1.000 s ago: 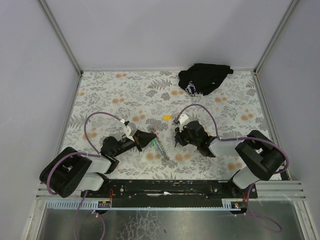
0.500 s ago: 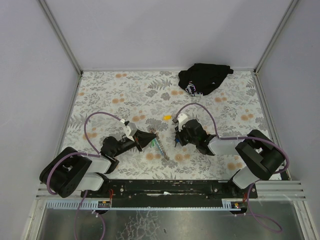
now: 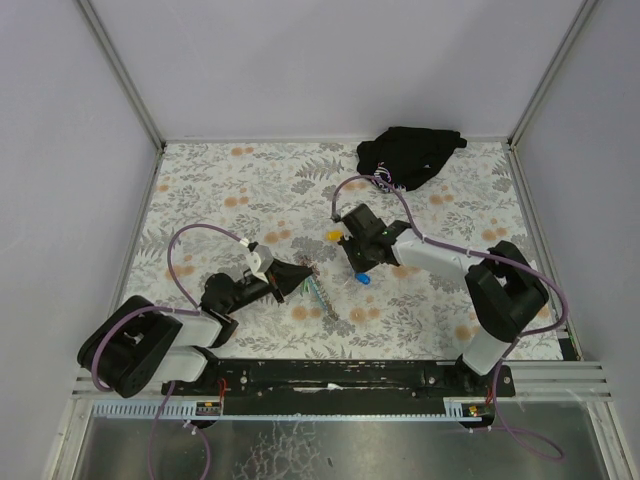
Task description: Put the keys on the keyring
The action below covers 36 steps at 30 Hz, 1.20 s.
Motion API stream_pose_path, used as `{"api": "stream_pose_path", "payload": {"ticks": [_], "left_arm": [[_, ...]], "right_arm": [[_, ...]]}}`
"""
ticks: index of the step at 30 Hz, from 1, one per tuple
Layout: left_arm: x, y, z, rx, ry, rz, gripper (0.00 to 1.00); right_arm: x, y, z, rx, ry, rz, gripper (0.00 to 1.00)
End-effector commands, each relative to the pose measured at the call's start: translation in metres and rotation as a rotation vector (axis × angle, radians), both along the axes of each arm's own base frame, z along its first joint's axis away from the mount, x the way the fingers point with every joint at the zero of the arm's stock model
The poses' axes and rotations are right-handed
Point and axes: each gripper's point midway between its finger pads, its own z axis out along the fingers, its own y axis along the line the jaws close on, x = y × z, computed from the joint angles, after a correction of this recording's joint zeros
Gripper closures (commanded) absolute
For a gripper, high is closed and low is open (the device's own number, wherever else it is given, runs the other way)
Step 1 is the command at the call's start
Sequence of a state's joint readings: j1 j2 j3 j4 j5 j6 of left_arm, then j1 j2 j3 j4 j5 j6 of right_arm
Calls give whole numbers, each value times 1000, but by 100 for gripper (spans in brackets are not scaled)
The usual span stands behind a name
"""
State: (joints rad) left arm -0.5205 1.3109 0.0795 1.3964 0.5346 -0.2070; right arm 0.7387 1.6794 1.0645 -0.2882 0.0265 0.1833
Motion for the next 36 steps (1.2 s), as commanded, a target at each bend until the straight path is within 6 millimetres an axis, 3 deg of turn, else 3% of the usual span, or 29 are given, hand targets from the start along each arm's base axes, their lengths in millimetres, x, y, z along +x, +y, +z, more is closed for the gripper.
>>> {"api": "stream_pose_path", "payload": {"ticks": [1, 8, 20, 24, 28, 33, 36], "left_arm": [[1, 3, 23, -40, -92, 13, 97], [0, 2, 22, -38, -88, 5, 97], [1, 1, 21, -32, -83, 3, 97], [2, 0, 21, -31, -81, 0, 97], [2, 0, 20, -31, -79, -1, 97], [1, -1, 21, -35, -80, -10, 97], [1, -1, 21, -36, -79, -12, 97]], "right_arm": [[-44, -49, -15, -227, 207, -119, 100], [-38, -61, -6, -271, 216, -195, 100], [-8, -56, -29, -243, 246, -252, 96], [-3, -52, -28, -210, 247, -250, 81], [-2, -53, -13, -166, 218, -246, 64], [-17, -62, -7, -124, 225, -248, 49], [-31, -70, -16, -126, 255, -250, 44]]}}
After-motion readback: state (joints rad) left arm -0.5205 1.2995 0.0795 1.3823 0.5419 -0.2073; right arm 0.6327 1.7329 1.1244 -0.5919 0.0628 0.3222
